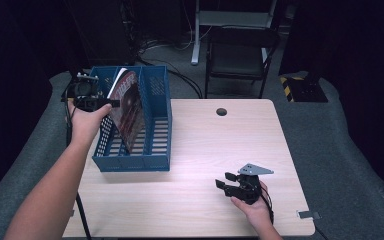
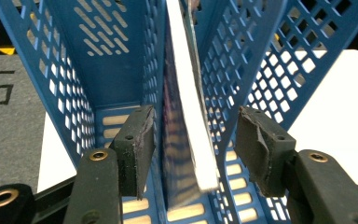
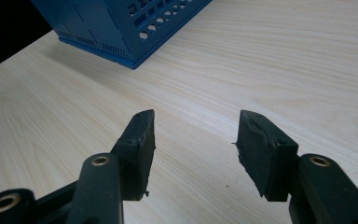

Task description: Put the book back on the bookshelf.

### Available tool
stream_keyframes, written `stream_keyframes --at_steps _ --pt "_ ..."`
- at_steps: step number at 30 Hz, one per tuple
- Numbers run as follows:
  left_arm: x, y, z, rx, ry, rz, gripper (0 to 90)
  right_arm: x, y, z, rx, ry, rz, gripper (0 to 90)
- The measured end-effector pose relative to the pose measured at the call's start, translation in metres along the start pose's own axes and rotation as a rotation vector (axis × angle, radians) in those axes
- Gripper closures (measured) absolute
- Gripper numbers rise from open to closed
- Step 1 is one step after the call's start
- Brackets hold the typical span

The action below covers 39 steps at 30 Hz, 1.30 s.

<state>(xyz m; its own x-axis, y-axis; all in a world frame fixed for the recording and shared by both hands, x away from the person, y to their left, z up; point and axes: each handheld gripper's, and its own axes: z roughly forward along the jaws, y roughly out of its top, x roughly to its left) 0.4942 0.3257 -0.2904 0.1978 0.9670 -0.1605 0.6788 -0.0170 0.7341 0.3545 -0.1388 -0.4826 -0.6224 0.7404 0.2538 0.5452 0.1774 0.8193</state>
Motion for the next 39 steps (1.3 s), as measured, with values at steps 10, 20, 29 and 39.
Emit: stream_keyframes --at_steps 10,20,29,39 --pt "-0.003 -0.009 -0.01 0.007 -0.01 0.036 46.1 0.0 0.0 0.001 0.005 -0.005 0.001 46.3" --pt "0.002 -0.016 -0.018 0.019 -0.015 0.034 43.0 0.0 -0.001 0.001 0.002 0.0 -0.001 46.1" --pt "0.0 -0.019 -0.028 0.013 -0.035 0.065 42.9 0.001 -0.001 0.003 0.01 -0.003 -0.007 46.0" --pt "-0.006 -0.019 -0.04 0.014 -0.07 0.089 42.6 0.001 -0.001 0.003 0.007 -0.003 -0.006 46.0"
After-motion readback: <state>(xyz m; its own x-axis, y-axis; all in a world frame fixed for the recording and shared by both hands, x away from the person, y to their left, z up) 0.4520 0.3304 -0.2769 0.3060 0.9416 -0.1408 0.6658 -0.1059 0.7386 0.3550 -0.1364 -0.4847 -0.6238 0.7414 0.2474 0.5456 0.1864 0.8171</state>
